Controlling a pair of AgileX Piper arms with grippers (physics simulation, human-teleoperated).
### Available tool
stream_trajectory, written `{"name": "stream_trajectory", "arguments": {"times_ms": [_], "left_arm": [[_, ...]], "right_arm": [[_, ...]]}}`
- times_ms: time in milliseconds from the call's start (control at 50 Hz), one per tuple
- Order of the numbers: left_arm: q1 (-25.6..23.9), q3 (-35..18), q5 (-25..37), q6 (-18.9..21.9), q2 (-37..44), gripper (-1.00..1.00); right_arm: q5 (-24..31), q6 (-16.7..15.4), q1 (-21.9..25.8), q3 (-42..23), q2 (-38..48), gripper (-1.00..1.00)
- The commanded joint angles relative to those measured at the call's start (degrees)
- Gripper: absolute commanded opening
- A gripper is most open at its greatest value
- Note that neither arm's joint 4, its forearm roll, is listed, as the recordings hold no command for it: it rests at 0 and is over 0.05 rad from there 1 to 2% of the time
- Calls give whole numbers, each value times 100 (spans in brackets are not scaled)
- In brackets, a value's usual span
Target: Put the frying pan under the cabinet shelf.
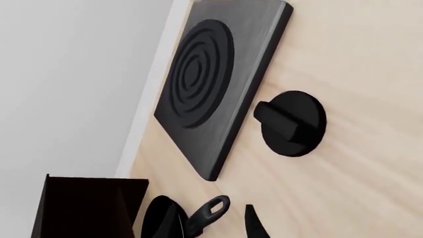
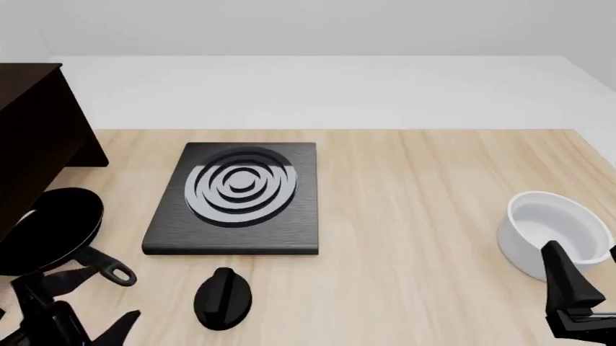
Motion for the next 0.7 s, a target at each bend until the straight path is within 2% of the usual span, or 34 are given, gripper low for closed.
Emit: {"name": "stream_trajectory", "arguments": {"times_ms": [20,160,260,480,700], "left_arm": [[-243,-83,-31,-86,129,100],[-388,-120,-72,-156,234,100],[-604,-272,-90,-415,382,100],[-937,-372,-158,-669,757,100],[-1225,-572,117,-861,790,100]], "right_arm": [[1,0,0,0,-2,100],[-1,0,1,0,1,100],[0,0,0,0,0,100],[-1,0,0,0,1,100],[1,1,-1,0,-1,100]]}}
